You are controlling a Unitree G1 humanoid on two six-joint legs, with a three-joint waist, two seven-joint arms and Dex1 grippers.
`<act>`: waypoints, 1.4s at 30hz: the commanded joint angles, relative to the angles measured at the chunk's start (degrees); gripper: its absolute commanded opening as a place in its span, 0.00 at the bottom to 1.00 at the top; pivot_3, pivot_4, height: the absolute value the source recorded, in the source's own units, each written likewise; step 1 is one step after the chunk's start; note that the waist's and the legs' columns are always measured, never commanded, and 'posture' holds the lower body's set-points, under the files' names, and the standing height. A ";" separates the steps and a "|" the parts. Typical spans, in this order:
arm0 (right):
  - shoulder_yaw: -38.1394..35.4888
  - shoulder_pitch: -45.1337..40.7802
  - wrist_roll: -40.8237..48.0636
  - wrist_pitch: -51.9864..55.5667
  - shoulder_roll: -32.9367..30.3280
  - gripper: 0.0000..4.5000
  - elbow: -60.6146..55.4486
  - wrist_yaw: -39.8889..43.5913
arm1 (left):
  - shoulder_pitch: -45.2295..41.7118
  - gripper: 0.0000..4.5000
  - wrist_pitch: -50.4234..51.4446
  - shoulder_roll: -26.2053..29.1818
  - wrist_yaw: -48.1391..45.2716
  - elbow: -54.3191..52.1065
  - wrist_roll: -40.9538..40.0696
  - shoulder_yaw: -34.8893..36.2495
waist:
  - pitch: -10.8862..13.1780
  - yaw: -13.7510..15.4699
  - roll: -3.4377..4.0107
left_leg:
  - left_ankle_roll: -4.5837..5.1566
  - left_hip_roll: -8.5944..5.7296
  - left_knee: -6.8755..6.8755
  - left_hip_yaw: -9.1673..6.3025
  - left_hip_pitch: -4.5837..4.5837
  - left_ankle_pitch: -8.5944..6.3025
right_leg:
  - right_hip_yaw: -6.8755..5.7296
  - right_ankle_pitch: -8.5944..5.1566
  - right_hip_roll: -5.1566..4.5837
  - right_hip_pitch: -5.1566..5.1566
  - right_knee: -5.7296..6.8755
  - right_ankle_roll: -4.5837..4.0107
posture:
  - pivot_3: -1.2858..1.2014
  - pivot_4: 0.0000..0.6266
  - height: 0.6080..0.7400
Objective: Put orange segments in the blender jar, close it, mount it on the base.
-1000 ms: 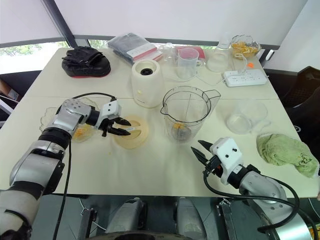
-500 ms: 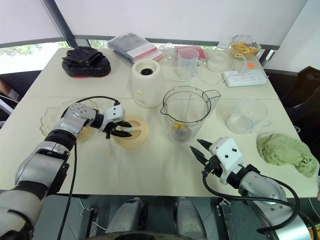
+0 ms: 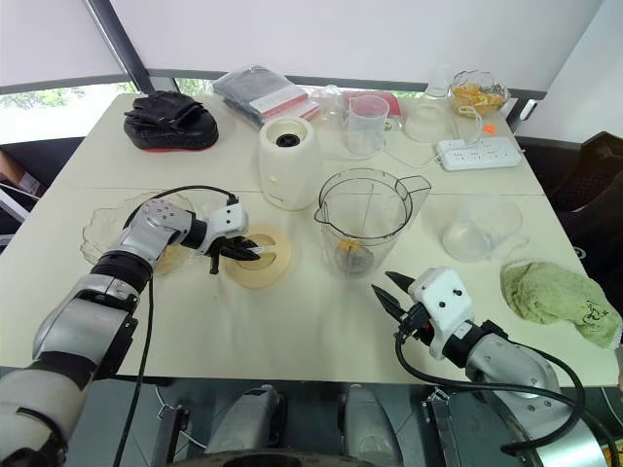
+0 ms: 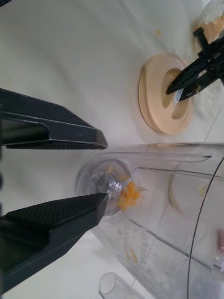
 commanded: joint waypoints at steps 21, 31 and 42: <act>-5.42 -18.05 -7.91 -21.48 5.11 0.85 36.04 -0.32 | 8.44 0.06 18.19 3.08 1.40 -34.17 -13.75 8.09 | 0.01 -0.30 -0.01 | -0.04 0.01 0.00 0.04 0.00 0.02 | 0.04 0.00 -0.01 -0.09 0.08 0.00 | 0.52 0.24 1.00; -2.91 -29.04 -6.28 -27.58 5.56 0.85 49.84 6.59 | 11.84 0.06 22.18 5.67 4.32 -42.13 -16.24 9.13 | 0.00 -0.36 0.01 | -0.08 0.01 0.00 0.06 0.00 0.05 | 0.04 0.00 -0.01 -0.11 0.09 0.00 | 0.52 0.24 1.00; -1.31 -37.89 -6.76 -33.08 5.80 0.85 62.40 12.95 | 14.13 0.06 23.69 7.18 6.13 -46.02 -17.04 9.15 | 0.01 -0.41 0.01 | -0.14 0.01 0.00 0.06 0.00 0.08 | 0.04 0.00 -0.03 -0.11 0.09 0.00 | 0.52 0.24 1.00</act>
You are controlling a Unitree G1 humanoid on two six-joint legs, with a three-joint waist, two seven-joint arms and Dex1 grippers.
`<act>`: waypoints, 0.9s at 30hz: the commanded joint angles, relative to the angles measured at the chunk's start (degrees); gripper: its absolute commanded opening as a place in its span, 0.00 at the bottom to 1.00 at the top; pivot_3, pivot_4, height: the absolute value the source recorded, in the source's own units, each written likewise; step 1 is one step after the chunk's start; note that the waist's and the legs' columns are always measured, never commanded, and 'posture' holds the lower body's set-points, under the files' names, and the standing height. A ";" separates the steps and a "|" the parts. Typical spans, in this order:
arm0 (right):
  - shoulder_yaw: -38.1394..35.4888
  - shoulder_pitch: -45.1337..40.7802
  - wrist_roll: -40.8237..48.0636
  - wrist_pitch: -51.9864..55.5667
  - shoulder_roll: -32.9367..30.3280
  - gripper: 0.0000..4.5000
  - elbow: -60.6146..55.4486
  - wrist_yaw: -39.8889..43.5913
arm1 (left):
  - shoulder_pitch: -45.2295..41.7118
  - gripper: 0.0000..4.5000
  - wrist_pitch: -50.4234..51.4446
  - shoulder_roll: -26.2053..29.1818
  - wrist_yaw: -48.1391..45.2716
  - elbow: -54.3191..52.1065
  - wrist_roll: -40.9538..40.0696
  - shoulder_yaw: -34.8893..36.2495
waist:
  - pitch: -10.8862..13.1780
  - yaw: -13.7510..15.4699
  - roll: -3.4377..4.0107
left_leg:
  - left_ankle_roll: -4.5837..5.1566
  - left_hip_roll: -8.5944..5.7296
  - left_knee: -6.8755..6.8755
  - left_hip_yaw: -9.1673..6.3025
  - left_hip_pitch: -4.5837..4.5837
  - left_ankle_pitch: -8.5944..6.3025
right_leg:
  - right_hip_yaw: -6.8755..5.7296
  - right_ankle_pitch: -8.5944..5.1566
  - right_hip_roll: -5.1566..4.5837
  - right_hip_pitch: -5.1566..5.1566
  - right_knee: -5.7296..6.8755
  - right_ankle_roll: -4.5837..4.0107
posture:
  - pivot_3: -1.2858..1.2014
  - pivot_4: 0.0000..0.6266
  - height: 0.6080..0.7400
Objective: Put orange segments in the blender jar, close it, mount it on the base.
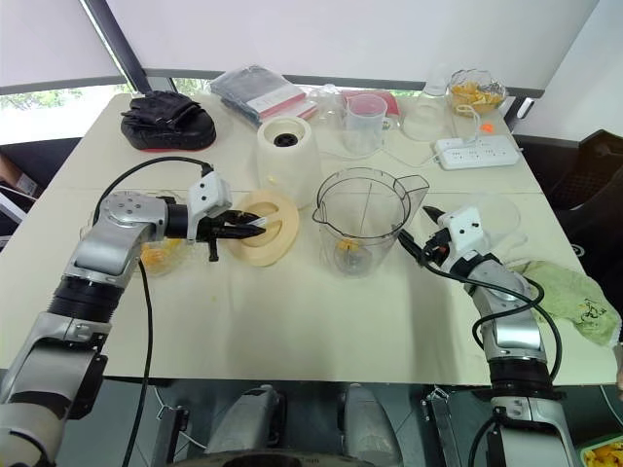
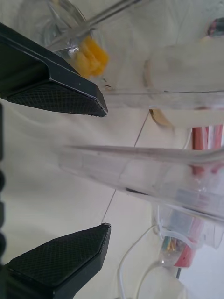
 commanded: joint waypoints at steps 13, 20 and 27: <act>0.89 -13.03 -1.24 -8.49 1.27 0.85 16.36 2.22 | 1.79 0.06 2.34 2.33 1.88 -6.59 -2.43 1.28 | 0.00 -0.17 0.01 | -0.18 0.01 0.00 0.02 0.00 0.10 | 0.01 0.00 0.00 -0.03 0.01 0.00 | 0.52 0.24 1.00; 0.16 -13.73 -0.01 -7.84 3.84 0.57 16.95 0.60 | 1.88 0.06 2.94 2.93 2.57 -7.56 -2.88 1.25 | 0.00 -0.23 0.01 | -0.19 0.01 0.00 0.03 0.00 0.11 | 0.01 0.00 -0.02 -0.03 0.01 0.00 | 0.52 0.24 1.00; 0.22 -5.11 2.58 -0.63 9.36 0.20 0.33 -6.55 | 1.28 0.06 3.82 3.62 3.16 -7.91 -3.54 2.39 | 0.00 -0.06 0.02 | -0.22 0.02 0.00 0.01 -0.01 0.12 | 0.00 0.00 -0.04 -0.03 0.01 0.00 | 0.52 0.24 1.00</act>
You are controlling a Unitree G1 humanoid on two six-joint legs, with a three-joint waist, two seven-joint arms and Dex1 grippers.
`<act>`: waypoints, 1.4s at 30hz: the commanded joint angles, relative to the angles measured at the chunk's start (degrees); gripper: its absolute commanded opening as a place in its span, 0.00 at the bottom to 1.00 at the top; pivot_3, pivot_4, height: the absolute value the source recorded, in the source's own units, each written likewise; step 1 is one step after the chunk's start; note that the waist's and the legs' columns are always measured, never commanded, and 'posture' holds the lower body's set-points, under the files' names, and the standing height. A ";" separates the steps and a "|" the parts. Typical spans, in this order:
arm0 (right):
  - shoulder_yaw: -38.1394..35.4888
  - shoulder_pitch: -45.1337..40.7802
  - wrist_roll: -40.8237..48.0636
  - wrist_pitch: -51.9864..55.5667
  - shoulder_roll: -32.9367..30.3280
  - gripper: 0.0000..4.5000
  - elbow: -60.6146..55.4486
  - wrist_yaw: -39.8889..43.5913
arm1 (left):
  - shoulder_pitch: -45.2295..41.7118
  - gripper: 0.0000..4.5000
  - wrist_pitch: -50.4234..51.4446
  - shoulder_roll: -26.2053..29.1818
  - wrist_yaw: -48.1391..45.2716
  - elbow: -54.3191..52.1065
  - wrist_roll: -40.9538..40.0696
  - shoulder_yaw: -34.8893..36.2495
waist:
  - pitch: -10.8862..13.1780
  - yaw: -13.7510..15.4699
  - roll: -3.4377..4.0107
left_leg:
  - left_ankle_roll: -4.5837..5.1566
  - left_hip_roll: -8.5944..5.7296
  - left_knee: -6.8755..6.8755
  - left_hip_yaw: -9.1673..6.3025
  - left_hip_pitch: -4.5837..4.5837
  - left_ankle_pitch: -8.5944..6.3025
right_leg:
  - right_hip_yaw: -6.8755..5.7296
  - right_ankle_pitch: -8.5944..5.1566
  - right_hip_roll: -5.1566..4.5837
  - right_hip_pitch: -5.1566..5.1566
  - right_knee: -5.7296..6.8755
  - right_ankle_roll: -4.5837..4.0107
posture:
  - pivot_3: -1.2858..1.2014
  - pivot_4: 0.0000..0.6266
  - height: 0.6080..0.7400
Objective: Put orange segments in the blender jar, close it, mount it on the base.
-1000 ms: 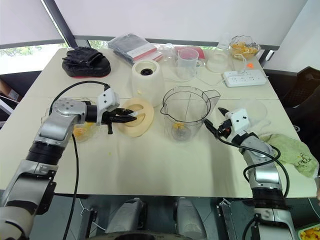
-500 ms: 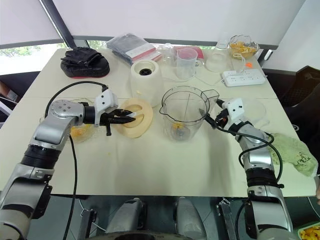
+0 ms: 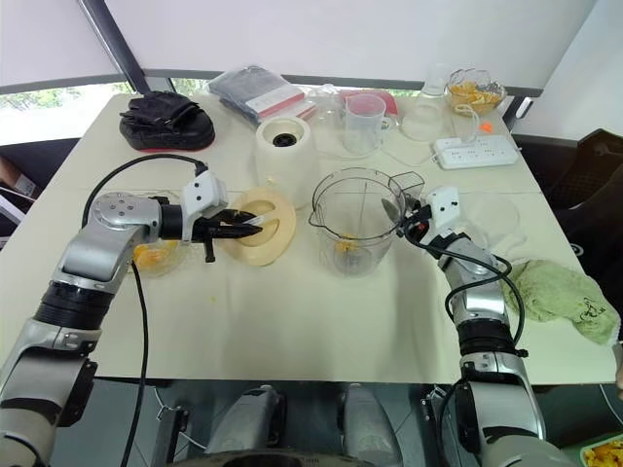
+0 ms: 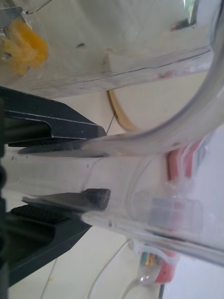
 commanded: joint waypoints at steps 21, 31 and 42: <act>12.52 7.08 -19.73 12.60 18.05 0.20 -30.24 -36.37 | -18.72 0.06 4.25 7.60 -4.81 10.93 -7.64 8.03 | 0.02 -1.53 0.02 | -0.10 -0.04 -0.09 0.02 -0.12 0.06 | 0.06 0.01 0.06 -0.35 0.26 -0.02 | 0.52 0.24 1.00; 13.39 6.09 -21.15 10.53 21.16 0.20 -23.18 -39.26 | -32.53 0.06 4.11 5.20 -13.25 21.08 -7.21 4.58 | 0.02 -1.69 0.02 | -0.13 -0.06 -0.07 0.01 -0.11 0.07 | 0.05 0.01 0.06 -0.33 0.27 -0.02 | 0.52 0.24 1.00; 12.46 7.94 -22.12 6.16 20.69 0.20 -16.56 -41.82 | -36.95 0.06 5.62 -6.34 -15.48 23.29 -4.42 -2.91 | 0.02 -2.93 0.02 | -0.20 -0.07 -0.05 0.03 -0.04 0.12 | 0.14 0.01 0.08 -0.35 0.48 -0.02 | 0.52 0.24 1.00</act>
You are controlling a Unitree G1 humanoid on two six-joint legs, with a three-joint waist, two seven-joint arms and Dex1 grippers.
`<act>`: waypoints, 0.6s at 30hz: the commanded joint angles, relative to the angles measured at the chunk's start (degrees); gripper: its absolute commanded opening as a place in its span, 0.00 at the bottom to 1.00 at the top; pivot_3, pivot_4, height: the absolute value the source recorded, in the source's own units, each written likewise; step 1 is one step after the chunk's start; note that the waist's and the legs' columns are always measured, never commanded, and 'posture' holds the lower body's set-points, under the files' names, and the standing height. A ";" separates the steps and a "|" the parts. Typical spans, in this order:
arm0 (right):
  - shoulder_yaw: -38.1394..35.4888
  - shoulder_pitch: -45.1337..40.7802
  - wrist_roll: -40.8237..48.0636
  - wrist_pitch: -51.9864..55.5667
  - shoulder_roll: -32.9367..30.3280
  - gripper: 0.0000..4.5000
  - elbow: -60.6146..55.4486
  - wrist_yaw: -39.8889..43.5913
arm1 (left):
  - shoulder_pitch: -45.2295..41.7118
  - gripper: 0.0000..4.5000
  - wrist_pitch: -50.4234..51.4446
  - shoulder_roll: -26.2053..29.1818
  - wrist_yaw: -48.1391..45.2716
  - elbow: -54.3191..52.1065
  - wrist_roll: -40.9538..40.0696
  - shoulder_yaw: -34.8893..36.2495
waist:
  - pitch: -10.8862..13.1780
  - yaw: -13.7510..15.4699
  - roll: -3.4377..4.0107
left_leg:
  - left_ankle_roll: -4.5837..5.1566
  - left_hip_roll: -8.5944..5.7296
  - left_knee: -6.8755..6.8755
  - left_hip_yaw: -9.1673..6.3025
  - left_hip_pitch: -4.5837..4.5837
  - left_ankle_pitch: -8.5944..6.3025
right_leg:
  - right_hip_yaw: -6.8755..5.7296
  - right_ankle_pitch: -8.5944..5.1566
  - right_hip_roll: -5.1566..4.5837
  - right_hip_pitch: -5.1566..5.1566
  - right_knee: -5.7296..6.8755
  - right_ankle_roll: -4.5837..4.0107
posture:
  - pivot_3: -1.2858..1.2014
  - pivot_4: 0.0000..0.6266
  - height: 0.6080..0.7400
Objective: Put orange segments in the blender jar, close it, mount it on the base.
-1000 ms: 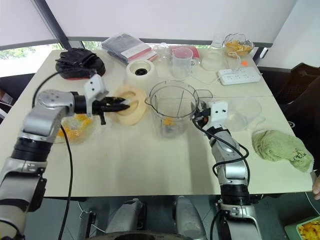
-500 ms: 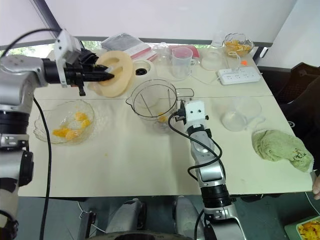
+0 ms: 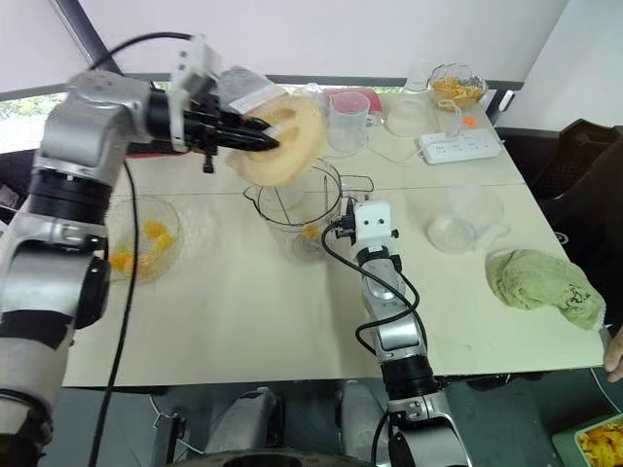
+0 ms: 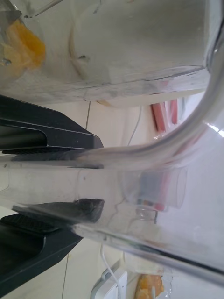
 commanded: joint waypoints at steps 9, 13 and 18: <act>-0.94 2.35 -1.44 -0.60 -0.75 0.20 1.08 -2.46 | -3.56 0.06 -1.60 -4.41 -4.10 6.56 5.46 -6.40 | -0.01 0.26 0.00 | -0.02 -0.04 0.05 -0.02 0.07 0.05 | 0.03 -0.01 0.00 -0.01 0.29 -0.01 | 0.52 0.24 1.00; -1.00 3.46 -1.30 -0.75 -1.10 0.20 0.53 -2.72 | -1.95 0.06 -3.57 -4.96 -4.59 7.76 8.10 -8.69 | -0.03 0.35 0.00 | -0.03 -0.06 0.05 -0.03 0.07 0.06 | 0.03 -0.01 -0.02 0.01 0.28 -0.01 | 0.52 0.24 1.00; -1.54 3.33 -0.88 -0.57 -1.57 0.20 0.45 -2.76 | -0.93 0.06 -8.90 -5.51 -5.99 9.02 9.94 -9.58 | -0.14 0.91 0.09 | 0.06 -0.08 0.05 -0.05 0.26 0.02 | 0.03 -0.01 -0.04 0.23 0.24 -0.01 | 0.52 0.24 1.00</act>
